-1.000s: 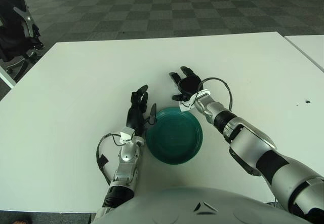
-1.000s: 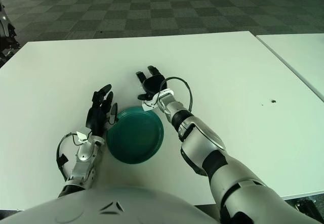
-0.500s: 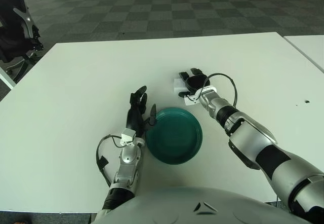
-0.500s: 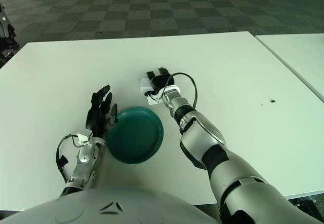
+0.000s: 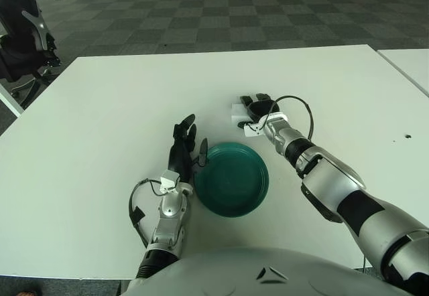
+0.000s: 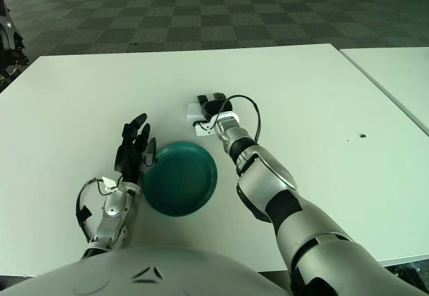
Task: Put the charger into the plate.
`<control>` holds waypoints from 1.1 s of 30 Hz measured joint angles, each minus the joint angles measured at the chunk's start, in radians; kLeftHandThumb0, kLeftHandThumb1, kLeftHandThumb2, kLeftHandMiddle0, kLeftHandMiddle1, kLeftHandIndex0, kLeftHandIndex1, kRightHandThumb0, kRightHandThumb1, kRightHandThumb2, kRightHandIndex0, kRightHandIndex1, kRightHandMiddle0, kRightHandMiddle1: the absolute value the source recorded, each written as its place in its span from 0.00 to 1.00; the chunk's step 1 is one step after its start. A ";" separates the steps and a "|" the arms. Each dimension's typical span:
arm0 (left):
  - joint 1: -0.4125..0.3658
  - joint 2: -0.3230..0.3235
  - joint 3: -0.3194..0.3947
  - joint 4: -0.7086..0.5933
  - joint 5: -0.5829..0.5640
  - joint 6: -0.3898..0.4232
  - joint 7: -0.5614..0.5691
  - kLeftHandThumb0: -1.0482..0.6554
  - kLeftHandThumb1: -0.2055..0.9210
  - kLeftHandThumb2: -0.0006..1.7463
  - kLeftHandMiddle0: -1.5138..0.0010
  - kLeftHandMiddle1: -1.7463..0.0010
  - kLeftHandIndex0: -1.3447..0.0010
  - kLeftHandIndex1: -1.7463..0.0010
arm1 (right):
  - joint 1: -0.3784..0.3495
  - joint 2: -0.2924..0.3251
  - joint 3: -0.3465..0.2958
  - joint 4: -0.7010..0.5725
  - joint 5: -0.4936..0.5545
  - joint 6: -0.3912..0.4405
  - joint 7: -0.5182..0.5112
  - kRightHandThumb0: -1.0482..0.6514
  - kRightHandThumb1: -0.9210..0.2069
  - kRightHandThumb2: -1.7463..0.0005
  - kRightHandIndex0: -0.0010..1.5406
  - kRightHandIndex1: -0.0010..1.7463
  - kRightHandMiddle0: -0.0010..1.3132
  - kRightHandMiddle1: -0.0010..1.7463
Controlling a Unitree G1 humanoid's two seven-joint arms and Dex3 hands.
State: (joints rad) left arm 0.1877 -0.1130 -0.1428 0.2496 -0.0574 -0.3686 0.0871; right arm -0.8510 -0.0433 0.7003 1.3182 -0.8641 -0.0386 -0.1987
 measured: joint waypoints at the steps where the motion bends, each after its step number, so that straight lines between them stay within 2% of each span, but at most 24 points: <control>1: 0.003 0.000 -0.002 -0.004 -0.003 -0.001 0.000 0.20 1.00 0.39 0.82 1.00 1.00 0.60 | -0.001 0.000 -0.004 0.000 0.006 0.000 0.008 0.11 0.00 0.67 0.13 0.04 0.00 0.11; 3: 0.007 -0.001 -0.007 -0.010 -0.007 -0.003 0.000 0.20 1.00 0.39 0.81 0.99 1.00 0.59 | -0.003 0.000 -0.012 -0.001 0.017 -0.001 0.021 0.10 0.00 0.68 0.17 0.05 0.00 0.14; 9: 0.012 0.000 -0.013 -0.017 -0.016 -0.008 0.000 0.19 1.00 0.38 0.81 0.99 1.00 0.58 | -0.014 -0.001 -0.032 -0.004 0.031 -0.007 0.069 0.08 0.00 0.71 0.21 0.07 0.00 0.17; 15: 0.022 0.001 -0.019 -0.028 -0.022 -0.005 0.000 0.19 1.00 0.40 0.79 0.99 1.00 0.57 | -0.034 -0.010 -0.022 -0.005 0.023 -0.024 0.128 0.06 0.00 0.73 0.16 0.03 0.00 0.22; 21: 0.033 0.001 -0.028 -0.044 -0.046 0.005 0.000 0.18 1.00 0.41 0.77 0.98 1.00 0.55 | -0.059 -0.024 0.016 -0.005 0.000 -0.043 0.185 0.06 0.00 0.73 0.11 0.01 0.00 0.23; 33: 0.053 0.003 -0.049 -0.059 -0.062 0.003 0.002 0.19 1.00 0.41 0.76 0.98 1.00 0.53 | -0.082 -0.030 0.087 -0.007 -0.028 -0.035 0.230 0.07 0.00 0.76 0.04 0.00 0.00 0.17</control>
State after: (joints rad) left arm 0.2404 -0.1100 -0.1922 0.1906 -0.1196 -0.3657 0.0894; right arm -0.9326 -0.0734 0.7873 1.3114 -0.8918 -0.0737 0.0314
